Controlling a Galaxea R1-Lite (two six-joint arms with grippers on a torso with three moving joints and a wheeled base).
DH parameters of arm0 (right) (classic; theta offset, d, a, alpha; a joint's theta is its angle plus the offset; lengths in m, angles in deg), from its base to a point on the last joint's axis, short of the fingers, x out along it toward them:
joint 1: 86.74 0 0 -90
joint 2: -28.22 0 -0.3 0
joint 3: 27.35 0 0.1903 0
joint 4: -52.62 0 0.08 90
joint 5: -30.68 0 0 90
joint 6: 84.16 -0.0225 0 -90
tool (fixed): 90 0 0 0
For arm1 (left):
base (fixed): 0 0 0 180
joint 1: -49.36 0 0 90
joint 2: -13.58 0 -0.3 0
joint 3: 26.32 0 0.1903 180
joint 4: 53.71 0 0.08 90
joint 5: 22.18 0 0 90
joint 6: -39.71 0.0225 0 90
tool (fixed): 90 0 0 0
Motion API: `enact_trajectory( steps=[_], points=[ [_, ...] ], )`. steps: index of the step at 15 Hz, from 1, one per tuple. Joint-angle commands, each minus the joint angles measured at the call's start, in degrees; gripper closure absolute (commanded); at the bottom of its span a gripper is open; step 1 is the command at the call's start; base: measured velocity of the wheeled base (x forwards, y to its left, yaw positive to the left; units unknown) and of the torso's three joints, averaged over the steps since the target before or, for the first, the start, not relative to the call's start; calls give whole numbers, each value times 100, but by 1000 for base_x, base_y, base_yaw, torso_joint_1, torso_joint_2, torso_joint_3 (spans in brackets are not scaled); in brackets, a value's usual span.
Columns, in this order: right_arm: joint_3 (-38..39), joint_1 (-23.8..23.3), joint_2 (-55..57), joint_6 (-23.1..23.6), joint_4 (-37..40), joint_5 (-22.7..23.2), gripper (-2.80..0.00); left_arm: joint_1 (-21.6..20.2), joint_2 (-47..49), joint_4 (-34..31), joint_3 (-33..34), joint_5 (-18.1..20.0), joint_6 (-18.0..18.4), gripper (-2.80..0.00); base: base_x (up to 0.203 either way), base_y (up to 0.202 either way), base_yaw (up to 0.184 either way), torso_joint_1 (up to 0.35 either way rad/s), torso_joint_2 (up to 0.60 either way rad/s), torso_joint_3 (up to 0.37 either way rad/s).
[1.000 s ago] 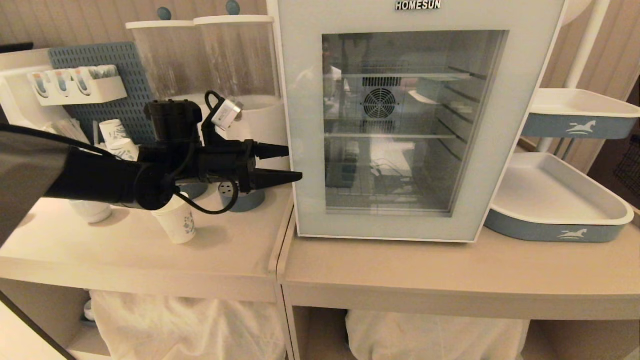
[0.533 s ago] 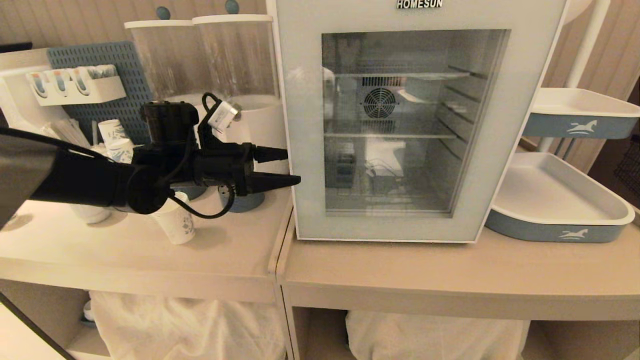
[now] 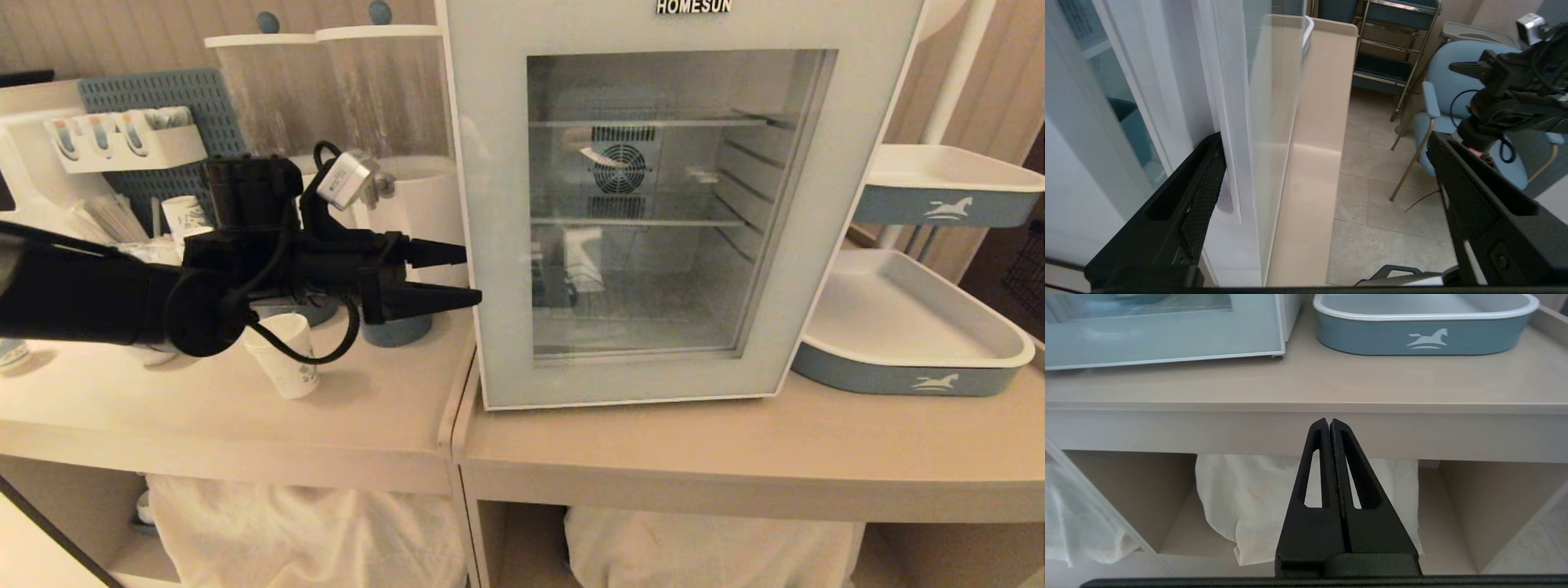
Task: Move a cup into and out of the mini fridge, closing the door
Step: Open the freezer door
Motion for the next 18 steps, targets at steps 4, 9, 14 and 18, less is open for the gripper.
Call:
enact_trajectory(
  steps=[4, 9, 14, 18],
  points=[
    [0, -2, -2, 2, 1, 0, 0, 145, -542, 22, 371, 35, -122, -280, 0, 0, 0, 0, 0, 0],
    [0, -2, 6, 2, 1, 0, 0, 358, -1107, 26, 924, -21, -154, -280, 0, 0, 0, 0, 0, 0],
    [0, -2, 6, 2, -8, 0, 0, 808, -1782, 40, 1404, -164, -432, -280, 0, 0, 0, 0, 0, 0],
    [9, -2, 6, 2, -17, 0, 0, 1356, -2080, 43, 1767, -546, -438, -280, 0, 0, 0, 0, 0, 0]
  ],
)
